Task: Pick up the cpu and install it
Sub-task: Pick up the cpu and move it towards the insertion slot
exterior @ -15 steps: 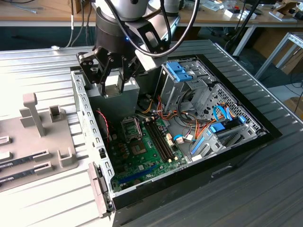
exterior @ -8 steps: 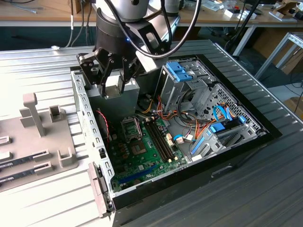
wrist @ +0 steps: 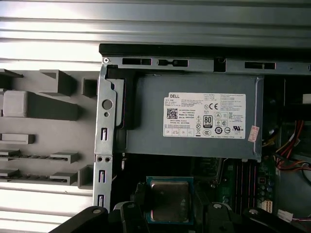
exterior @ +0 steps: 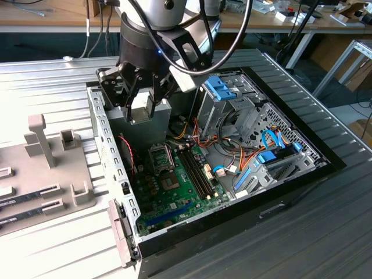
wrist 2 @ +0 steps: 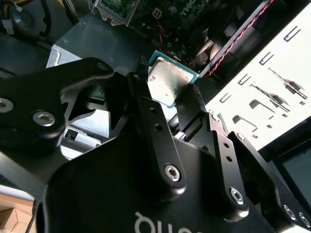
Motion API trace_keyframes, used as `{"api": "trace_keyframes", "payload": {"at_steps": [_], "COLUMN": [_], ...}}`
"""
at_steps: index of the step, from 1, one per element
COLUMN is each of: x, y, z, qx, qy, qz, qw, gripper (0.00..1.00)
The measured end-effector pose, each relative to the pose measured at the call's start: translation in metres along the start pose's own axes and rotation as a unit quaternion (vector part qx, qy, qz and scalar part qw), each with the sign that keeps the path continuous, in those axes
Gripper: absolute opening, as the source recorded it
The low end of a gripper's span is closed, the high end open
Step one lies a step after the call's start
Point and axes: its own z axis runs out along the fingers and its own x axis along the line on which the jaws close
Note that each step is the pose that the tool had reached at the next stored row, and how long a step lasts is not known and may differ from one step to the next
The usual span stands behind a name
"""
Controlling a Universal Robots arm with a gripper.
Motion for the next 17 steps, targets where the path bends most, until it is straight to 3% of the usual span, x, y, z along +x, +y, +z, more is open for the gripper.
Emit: {"api": "trace_keyframes", "payload": {"at_steps": [17], "x": [-0.0056], "y": [-0.0096], "z": [0.0007], "qx": [0.0], "qy": [0.0], "qz": [0.0], "qw": [1.0], "gripper": [0.47]}}
